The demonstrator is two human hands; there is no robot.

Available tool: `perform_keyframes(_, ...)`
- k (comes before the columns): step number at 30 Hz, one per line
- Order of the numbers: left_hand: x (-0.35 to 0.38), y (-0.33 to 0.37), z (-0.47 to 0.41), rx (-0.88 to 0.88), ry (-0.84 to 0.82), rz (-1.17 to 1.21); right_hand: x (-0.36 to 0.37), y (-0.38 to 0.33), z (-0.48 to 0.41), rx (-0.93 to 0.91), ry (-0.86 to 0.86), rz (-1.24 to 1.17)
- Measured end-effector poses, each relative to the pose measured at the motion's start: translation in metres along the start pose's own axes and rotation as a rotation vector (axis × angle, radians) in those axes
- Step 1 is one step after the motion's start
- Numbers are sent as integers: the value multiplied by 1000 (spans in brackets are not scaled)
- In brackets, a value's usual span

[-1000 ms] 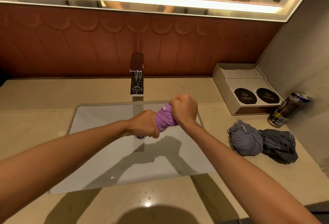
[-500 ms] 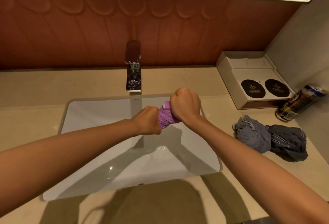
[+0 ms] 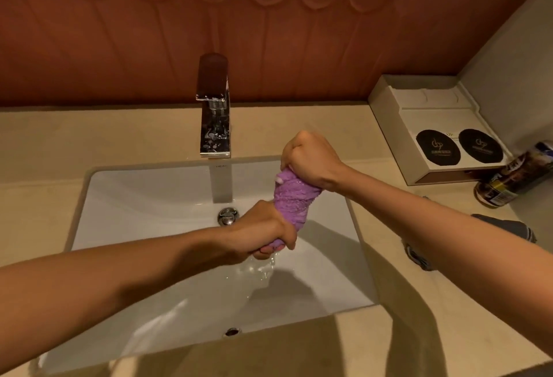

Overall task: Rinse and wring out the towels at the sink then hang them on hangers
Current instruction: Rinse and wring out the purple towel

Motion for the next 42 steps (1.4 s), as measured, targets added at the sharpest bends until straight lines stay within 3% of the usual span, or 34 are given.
perform_keyframes(3,-2,-1,-1,14,53,133,1,-4,-7,-83,-94,-248)
perform_keyframes(8,8,-7,-4,9,26,292,16,17,-8,-10,-221,-626)
perform_keyframes(15,1,-7,-6,46,13,383,33,33,-13,139,-183,-1168)
perform_keyframes(24,-4,-22,2,-7,59,436,70,44,-5,224,-127,-1509)
perform_keyframes(36,-7,-37,25,-35,57,440,102,20,17,189,-330,-1761)
perform_keyframes(42,-28,-53,13,-99,110,158,113,37,15,521,-202,-1518)
Point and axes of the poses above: each hand's wrist, its own z-axis away from the middle knuckle, its own x-axis out of the palm, y = z × x, the point moved 6 cm from there along -z, towards the middle knuckle, and after that the axes turned 6 degrees about x, right-handed, at the moved point
